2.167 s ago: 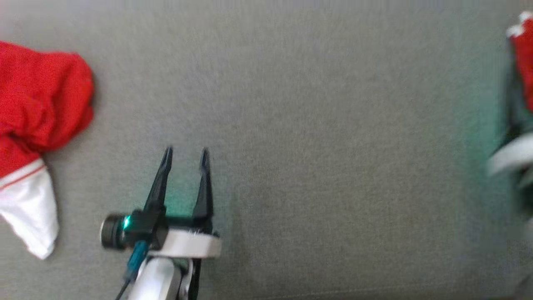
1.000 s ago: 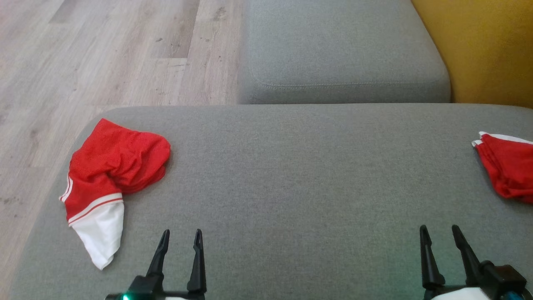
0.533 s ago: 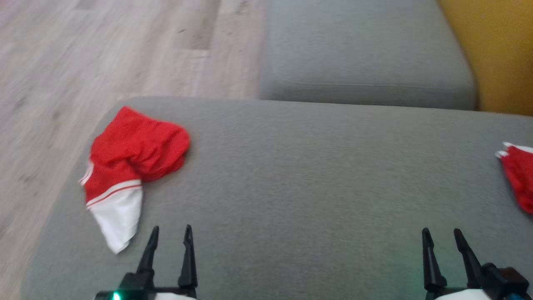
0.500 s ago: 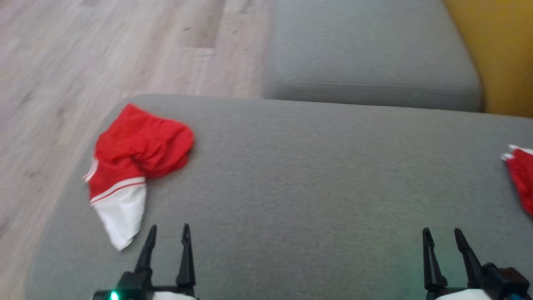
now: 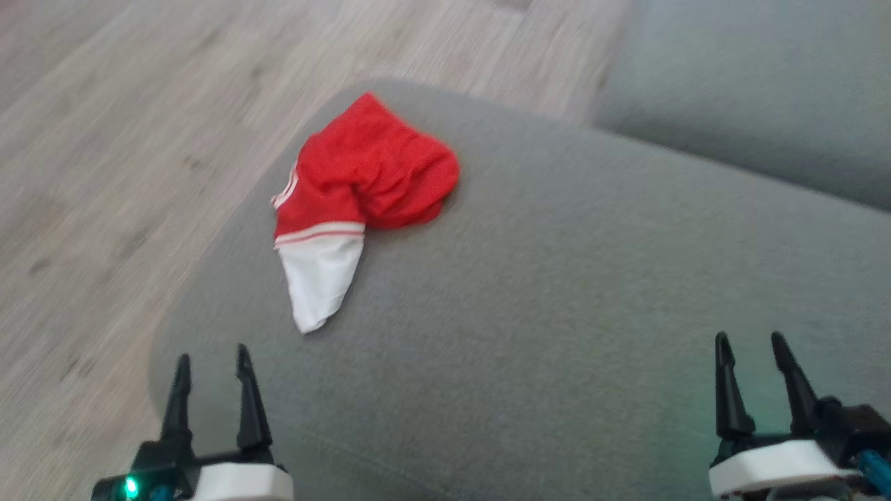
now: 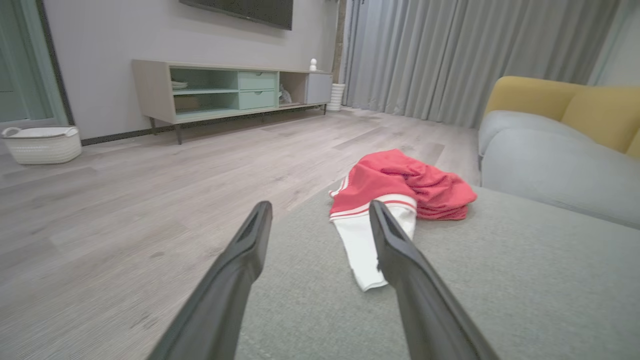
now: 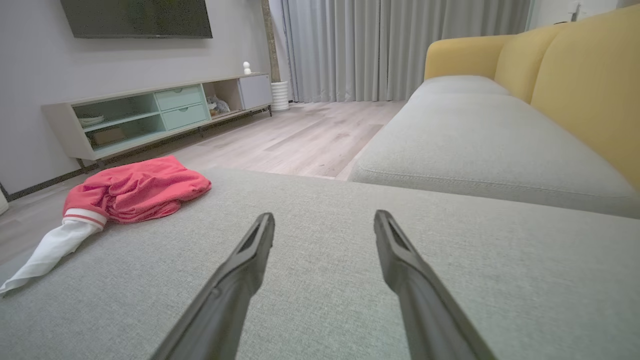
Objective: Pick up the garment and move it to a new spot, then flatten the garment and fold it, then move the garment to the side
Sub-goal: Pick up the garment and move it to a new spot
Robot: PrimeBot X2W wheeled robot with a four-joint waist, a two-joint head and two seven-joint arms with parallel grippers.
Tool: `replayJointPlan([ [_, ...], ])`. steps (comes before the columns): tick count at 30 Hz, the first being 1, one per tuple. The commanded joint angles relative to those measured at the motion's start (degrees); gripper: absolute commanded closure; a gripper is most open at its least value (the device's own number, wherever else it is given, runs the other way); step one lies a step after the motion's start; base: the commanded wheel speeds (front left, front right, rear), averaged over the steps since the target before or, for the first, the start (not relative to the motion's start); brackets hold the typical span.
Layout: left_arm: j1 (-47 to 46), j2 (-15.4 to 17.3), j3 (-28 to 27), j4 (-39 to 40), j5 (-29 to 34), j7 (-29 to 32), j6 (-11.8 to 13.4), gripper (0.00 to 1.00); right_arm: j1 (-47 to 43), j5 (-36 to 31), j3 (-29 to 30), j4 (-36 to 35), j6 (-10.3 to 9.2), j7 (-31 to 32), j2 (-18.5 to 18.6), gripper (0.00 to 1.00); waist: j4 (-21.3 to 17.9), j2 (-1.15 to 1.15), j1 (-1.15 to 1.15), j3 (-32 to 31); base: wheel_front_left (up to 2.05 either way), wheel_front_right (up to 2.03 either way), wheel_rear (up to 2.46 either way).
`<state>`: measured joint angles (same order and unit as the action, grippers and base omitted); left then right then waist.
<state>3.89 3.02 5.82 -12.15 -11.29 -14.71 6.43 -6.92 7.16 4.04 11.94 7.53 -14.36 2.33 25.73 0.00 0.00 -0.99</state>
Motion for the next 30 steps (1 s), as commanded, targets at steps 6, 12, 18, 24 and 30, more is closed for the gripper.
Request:
replayJointPlan([
  [6,-10.38,-0.13,-4.92,2.14,1.55,-0.29,-1.80,0.00,4.48,-2.21,-1.52,-2.71,-0.04,-0.63,3.78,0.00,3.38,0.00,0.00,10.81,0.00,0.00,0.00],
  [12,-27.14,0.70,-6.19,-10.70,1.20,-0.20,-6.40,0.00,9.32,-2.66,-2.90,-3.49,-0.04,-0.63,10.88,0.00,0.01,0.00,0.00,20.06,0.00,0.00,0.00],
  [18,-45.94,2.64,-8.71,-32.60,-2.97,9.10,-7.03,0.00,13.58,-2.67,-4.44,-4.65,-0.04,-0.63,16.63,0.00,-4.32,0.00,0.00,27.49,0.00,0.00,0.00],
  [24,-55.09,5.60,-11.21,-49.13,-5.59,17.58,-5.02,0.00,16.46,-2.12,-5.25,-5.59,-0.04,-0.63,19.05,0.00,-8.36,0.00,0.00,32.32,0.00,0.00,0.00],
  [30,-57.22,7.68,-11.90,-56.59,-6.61,17.45,-5.17,0.51,17.36,-2.04,-5.60,-5.67,-0.04,-0.63,19.27,0.00,-10.27,0.00,0.00,34.03,0.00,0.00,0.00],
])
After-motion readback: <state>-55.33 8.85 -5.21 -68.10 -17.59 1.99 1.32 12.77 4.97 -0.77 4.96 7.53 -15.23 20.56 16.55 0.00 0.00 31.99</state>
